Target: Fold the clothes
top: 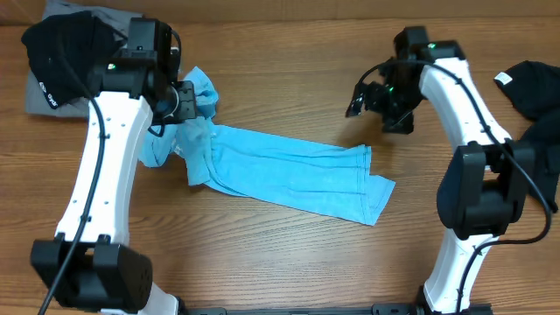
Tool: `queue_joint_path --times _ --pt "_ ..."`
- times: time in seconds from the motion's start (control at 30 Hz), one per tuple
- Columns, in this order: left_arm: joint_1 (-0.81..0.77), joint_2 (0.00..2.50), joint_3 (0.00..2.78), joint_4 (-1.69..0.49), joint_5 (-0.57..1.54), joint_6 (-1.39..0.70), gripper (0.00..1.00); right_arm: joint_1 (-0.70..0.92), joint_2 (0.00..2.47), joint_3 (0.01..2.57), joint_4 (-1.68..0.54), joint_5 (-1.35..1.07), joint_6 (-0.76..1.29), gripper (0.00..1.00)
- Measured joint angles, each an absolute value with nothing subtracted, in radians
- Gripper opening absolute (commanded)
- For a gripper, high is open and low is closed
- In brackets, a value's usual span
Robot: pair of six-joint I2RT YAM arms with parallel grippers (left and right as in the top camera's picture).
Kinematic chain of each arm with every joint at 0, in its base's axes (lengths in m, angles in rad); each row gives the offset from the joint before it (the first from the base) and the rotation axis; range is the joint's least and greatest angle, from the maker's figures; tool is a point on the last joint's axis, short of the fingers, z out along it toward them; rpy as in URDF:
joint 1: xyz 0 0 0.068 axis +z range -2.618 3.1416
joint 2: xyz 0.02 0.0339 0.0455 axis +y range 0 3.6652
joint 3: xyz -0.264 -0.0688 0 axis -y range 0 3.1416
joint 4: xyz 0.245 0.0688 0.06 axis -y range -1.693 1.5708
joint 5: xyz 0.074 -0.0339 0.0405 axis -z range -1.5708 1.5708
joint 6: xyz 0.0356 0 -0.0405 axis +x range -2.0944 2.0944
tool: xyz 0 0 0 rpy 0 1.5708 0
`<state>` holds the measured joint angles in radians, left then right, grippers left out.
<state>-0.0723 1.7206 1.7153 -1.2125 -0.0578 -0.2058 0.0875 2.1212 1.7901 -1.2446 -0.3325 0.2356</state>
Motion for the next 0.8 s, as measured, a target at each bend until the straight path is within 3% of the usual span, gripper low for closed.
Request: queue_joint_path --times 0.33,0.8 --pt "-0.072 1.642 1.715 -1.22 -0.205 -0.32 0.04 0.108 2.122 1.616 -1.138 -0.337 0.235 1.0" --pt "-0.072 1.389 1.716 -1.159 -0.466 -0.478 0.04 0.108 2.125 1.577 -1.09 -0.337 0.27 1.0"
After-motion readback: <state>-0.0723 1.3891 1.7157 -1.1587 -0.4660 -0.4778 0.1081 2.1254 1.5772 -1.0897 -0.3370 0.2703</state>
